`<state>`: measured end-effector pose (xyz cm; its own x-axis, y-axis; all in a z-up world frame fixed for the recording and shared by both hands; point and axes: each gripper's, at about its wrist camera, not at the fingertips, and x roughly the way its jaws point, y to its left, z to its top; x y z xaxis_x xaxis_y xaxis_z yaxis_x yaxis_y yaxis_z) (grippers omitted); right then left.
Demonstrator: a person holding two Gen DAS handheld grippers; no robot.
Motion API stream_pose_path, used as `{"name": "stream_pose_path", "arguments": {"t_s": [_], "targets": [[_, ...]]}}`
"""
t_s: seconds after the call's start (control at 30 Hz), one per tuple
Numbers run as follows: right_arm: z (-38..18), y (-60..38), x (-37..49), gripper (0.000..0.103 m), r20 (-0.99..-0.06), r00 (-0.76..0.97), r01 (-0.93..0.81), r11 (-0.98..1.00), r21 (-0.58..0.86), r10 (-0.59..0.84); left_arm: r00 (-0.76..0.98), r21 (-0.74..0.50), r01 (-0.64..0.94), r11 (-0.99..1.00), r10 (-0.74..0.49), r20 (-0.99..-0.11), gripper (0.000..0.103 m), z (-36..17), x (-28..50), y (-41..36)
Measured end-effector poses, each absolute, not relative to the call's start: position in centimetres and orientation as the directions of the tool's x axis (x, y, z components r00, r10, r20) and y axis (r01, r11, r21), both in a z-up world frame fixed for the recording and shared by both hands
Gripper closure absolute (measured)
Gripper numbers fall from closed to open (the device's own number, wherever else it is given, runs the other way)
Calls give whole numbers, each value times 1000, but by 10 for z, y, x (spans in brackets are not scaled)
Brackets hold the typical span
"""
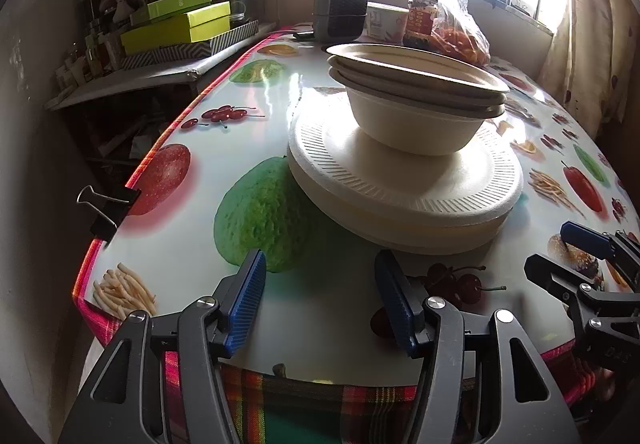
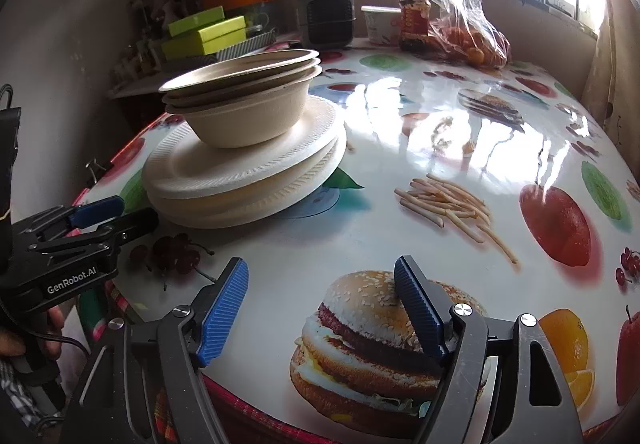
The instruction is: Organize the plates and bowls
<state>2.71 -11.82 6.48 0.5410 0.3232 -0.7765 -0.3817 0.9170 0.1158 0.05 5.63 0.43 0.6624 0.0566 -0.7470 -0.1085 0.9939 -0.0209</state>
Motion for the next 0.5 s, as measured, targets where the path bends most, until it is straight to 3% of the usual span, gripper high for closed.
{"name": "stream_pose_path", "arguments": {"t_s": [0.1,0.5], "targets": [[64,-116,26,19,-776,540,-386,915,118,327,663,-24,-109,994,55,-747,44,4,1,56],[63,-112,22,18,-774,560,-376,923,79,294,666,-26,-107,994,52,-744,41,3,1,56]]}}
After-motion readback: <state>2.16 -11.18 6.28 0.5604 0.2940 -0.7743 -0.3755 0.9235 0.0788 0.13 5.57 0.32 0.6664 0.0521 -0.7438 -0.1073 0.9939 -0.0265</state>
